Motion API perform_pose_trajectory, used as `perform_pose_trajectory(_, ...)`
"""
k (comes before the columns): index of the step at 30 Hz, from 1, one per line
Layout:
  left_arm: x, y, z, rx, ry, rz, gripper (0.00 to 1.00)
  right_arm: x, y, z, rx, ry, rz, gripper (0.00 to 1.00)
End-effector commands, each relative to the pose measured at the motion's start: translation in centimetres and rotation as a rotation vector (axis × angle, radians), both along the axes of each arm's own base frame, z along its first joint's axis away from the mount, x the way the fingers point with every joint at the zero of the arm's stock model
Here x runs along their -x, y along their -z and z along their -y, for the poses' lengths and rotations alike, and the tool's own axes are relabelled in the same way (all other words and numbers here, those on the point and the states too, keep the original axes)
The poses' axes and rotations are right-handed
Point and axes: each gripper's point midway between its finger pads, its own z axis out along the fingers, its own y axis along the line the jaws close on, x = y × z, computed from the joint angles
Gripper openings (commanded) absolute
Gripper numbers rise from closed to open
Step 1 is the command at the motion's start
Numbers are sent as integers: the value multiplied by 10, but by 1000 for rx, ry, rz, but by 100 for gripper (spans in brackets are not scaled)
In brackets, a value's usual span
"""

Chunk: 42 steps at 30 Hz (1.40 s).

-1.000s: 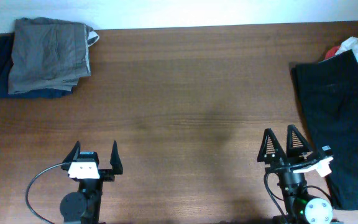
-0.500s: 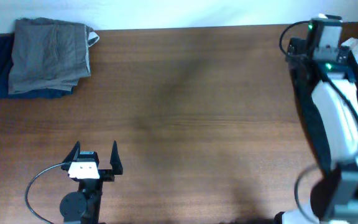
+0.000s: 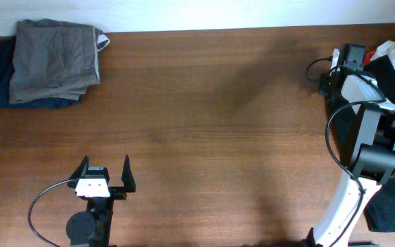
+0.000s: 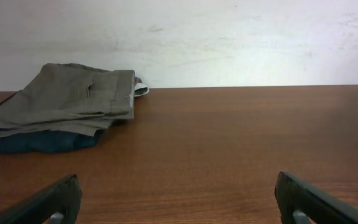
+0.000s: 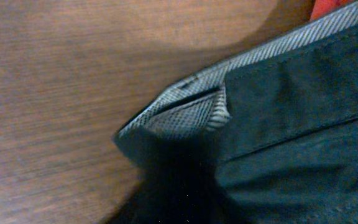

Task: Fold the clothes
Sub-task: 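Reach the right gripper to the black trousers and grasp them, then drag the black trousers with the right gripper onto the table center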

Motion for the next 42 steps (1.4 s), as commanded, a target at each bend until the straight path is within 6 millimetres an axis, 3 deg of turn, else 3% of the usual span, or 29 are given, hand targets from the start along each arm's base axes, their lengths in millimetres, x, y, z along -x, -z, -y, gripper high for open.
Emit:
perform_pose_trajectory(1, 0, 2, 1, -14, 4, -3, 99, 6, -2, 12, 2, 68, -31, 4)
perform_pose_trajectory(2, 0, 2, 1, -14, 4, -3, 99, 2, -17, 13, 3, 72, -19, 4)
perform_pose_trajectory(5, 0, 2, 1, -14, 4, -3, 99, -13, -108, 14, 2, 99, 88, 4)
perform_pose_trajectory(6, 0, 2, 1, -14, 4, -3, 99, -16, -137, 4, 5, 62, 124, 4)
perform_pose_trajectory(8, 0, 2, 1, -14, 4, -3, 99, -18, -173, -17, 24, 8, 178, 4)
perform_pose_trajectory(11, 0, 2, 1, -14, 4, -3, 99, -22, -230, -75, 62, -132, 271, 4)
perform_pose_trajectory(13, 0, 2, 1, -14, 4, -3, 99, -19, -264, -128, 54, -226, 336, 4)
perform_pose_trajectory(15, 0, 2, 1, -14, 4, -3, 99, -17, -267, -178, 26, -332, 331, 4)
perform_pose_trajectory(16, 0, 2, 1, -14, 4, -3, 99, -13, -256, -241, -61, -476, 309, 4)
perform_pose_trajectory(17, 0, 2, 1, -14, 4, -3, 99, -9, -252, -268, -107, -541, 299, 4)
perform_pose_trajectory(18, 0, 2, 1, -14, 4, -3, 99, 1, -237, -330, -185, -652, 271, 4)
perform_pose_trajectory(19, 0, 2, 1, -14, 4, -3, 99, 10, -227, -371, -203, -721, 248, 4)
perform_pose_trajectory(20, 0, 2, 1, -14, 4, -3, 99, 18, -220, -397, -225, -751, 234, 4)
perform_pose_trajectory(21, 0, 2, 1, -14, 4, -3, 99, 39, -206, -450, -284, -787, 201, 4)
perform_pose_trajectory(22, 0, 2, 1, -14, 4, -3, 99, 55, -205, -484, -337, -793, 197, 4)
perform_pose_trajectory(23, 0, 2, 1, -14, 4, -3, 99, 74, -210, -514, -349, -857, 206, 17)
perform_pose_trajectory(24, 0, 2, 1, -14, 4, -3, 99, 81, -213, -522, -351, -877, 203, 32)
perform_pose_trajectory(25, 0, 2, 1, -14, 4, -3, 99, 89, -218, -526, -351, -891, 194, 35)
perform_pose_trajectory(26, 0, 2, 1, -14, 4, -3, 99, 96, -232, -520, -363, -867, 176, 36)
perform_pose_trajectory(28, 0, 2, 1, -14, 4, -3, 99, 107, -265, -495, -362, -810, 150, 99)
perform_pose_trajectory(30, 0, 2, 1, -14, 4, -3, 99, 104, -293, -422, -236, -628, 137, 99)
perform_pose_trajectory(31, 0, 2, 1, -14, 4, -3, 99, 99, -298, -373, -162, -465, 129, 99)
perform_pose_trajectory(32, 0, 2, 1, -14, 4, -3, 99, 97, -291, -317, -103, -336, 67, 99)
perform_pose_trajectory(33, 0, 2, 1, -14, 4, -3, 99, 100, -280, -288, -89, -273, 7, 99)
perform_pose_trajectory(34, 0, 2, 1, -14, 4, -3, 99, 106, -258, -246, -95, -174, -98, 99)
perform_pose_trajectory(36, 0, 2, 1, -14, 4, -3, 99, 117, -224, -221, -187, -104, -217, 99)
perform_pose_trajectory(37, 0, 2, 1, -14, 4, -3, 99, 134, -188, -193, -253, 63, -321, 99)
perform_pose_trajectory(39, -1, -11, -5, -18, -30, 49, 99, 149, -160, -159, -291, 269, -375, 99)
perform_pose_trajectory(42, 1, -47, 0, -22, -1, 197, 99, 152, -157, -150, -300, 301, -383, 99)
